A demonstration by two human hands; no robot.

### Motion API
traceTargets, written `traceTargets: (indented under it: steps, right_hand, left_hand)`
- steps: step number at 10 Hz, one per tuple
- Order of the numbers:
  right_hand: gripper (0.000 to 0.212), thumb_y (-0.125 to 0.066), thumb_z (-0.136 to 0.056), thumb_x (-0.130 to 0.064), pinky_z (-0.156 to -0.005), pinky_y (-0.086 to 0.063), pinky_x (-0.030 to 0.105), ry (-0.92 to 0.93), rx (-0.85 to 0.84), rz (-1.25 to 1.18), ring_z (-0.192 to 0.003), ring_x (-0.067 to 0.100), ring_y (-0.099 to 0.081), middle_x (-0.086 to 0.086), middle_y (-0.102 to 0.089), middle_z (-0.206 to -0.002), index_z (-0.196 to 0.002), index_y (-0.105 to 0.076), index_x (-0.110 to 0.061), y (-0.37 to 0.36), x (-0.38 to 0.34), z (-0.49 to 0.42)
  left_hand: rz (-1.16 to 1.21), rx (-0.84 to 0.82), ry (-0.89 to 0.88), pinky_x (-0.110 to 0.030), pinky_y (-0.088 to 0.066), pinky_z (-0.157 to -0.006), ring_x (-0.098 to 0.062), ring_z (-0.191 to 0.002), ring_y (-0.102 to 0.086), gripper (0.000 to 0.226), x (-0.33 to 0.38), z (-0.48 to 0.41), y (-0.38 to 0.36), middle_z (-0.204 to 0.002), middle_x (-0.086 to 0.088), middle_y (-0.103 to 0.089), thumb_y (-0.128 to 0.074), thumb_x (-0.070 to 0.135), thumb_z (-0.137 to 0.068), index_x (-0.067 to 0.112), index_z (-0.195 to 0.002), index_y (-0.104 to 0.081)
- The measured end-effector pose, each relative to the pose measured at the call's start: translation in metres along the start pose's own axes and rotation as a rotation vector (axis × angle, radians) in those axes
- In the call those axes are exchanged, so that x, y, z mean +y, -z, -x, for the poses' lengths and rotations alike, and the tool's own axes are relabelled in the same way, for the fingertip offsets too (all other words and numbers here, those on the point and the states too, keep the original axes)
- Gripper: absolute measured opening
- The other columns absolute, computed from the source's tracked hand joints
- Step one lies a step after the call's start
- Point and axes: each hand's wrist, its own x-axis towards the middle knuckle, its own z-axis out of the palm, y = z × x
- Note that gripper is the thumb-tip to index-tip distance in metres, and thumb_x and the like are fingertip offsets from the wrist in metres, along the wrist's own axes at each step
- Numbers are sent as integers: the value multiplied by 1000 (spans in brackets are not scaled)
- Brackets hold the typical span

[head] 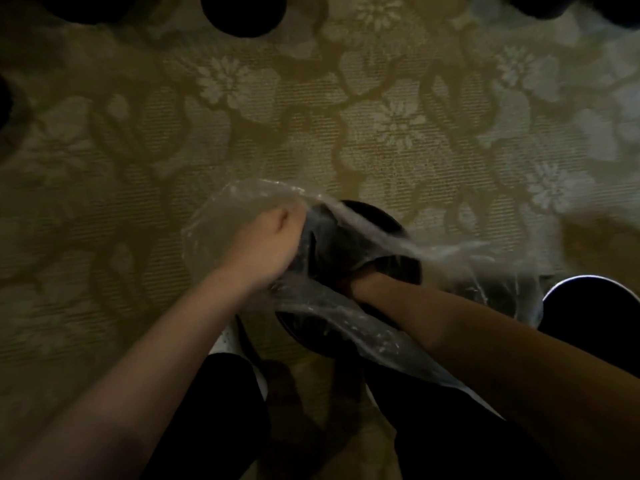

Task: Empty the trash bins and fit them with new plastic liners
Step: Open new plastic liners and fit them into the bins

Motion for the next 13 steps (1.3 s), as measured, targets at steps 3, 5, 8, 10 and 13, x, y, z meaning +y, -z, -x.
traceTargets:
  steps: [3,5,8,10,13]
  right_hand:
    - [33,-49,-101,-27,-81,-43,36,159,33,72,-103,31,-58,17,-58,-129,-129,-53,-9,30,-14,48]
    - [38,-61,-90,-44,-78,-54,35,330,759,-93,-94,18,-66,-5,-68,-106,-124,-55,-27,75,28,139]
    - [120,-82,-71,-52,-121,-15,43,72,475,-414,-151,26,-10,5,-10,-165,-158,-7,-20,86,89,107]
    - [123,-84,-71,-45,-122,-16,46,101,217,-525,-152,24,-6,1,-1,-166,-158,-2,-18,70,91,84]
    - [105,-92,-65,-30,-104,-49,39,98,-54,-801,-127,23,-51,-5,-45,-142,-148,-26,-31,36,104,79]
  left_hand:
    - [-627,85,-109,-42,-50,-81,-35,-102,-58,54,-29,10,1,-112,-15,-59,-55,34,-95,30,-144,-34]
    - [-667,-46,-117,-32,-45,-72,-33,-101,-63,103,-43,3,2,-118,-18,-62,-72,36,-83,26,-155,2]
    - [-749,-128,-122,-42,-44,-96,-35,-125,-46,106,-70,-5,1,-144,-16,-40,-63,75,-69,14,-147,-25]
    - [-531,-276,-21,-47,-27,-117,-32,-149,-15,136,-82,-2,5,-165,-4,2,-76,70,-64,25,-155,14]
    - [-193,-384,123,-38,-31,-116,-25,-143,-33,156,-98,-5,-15,-160,-4,-26,-92,50,-50,29,-151,25]
